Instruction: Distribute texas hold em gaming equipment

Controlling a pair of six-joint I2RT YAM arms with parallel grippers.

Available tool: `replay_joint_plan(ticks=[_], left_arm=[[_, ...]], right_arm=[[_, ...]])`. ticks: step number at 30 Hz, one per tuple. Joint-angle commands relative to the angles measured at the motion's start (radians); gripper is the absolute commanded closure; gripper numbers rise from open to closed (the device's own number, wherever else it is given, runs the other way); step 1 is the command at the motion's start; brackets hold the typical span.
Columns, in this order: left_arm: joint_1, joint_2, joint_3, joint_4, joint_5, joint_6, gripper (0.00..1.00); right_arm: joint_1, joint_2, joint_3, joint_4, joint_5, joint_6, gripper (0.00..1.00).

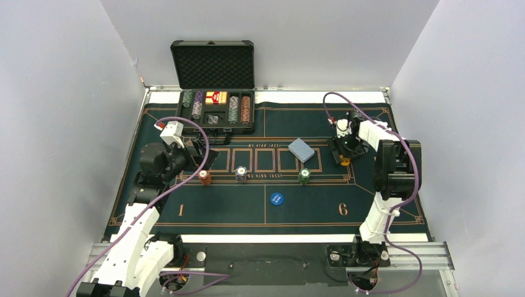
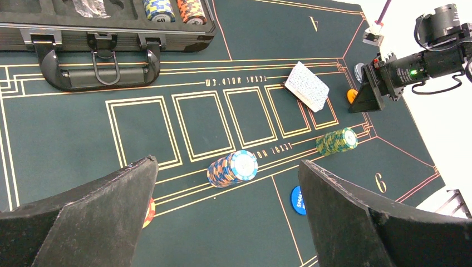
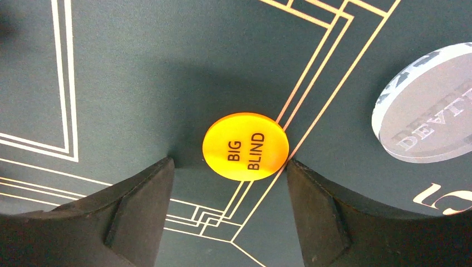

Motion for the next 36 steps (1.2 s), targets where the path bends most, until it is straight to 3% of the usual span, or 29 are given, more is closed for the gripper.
replay_joint_plan(ticks=[1, 4, 16, 23, 26, 31, 36], left_arm=[[0.004, -0.005, -0.001, 0.058, 0.025, -0.002, 0.01], [0.005, -0.007, 0.000, 0.056, 0.024, -0.002, 0.01], [0.004, -0.011, -0.001, 0.055, 0.027, -0.002, 0.01], [0.005, -0.013, -0.003, 0.060, 0.030, -0.002, 0.01], [0.005, -0.011, -0.003, 0.060, 0.030, -0.002, 0.01], [0.004, -0.011, -0.004, 0.061, 0.030, -0.001, 0.01], [0.004, -0.010, -0.004, 0.061, 0.031, -0.002, 0.01]], right_arm=[[0.010, 0.021, 0.030, 0.002, 0.009, 0.015, 0.31], [0.010, 0.039, 0.031, 0.003, 0.033, 0.018, 0.34], [0.010, 0.039, 0.021, 0.009, 0.032, 0.023, 0.64], [0.010, -0.026, 0.007, 0.023, 0.022, 0.012, 0.68], [0.011, -0.027, 0.003, 0.017, 0.020, 0.003, 0.66], [0.010, 0.007, 0.019, -0.005, 0.017, -0.003, 0.37], [0.010, 0.008, 0.036, 0.021, 0.030, 0.017, 0.30]])
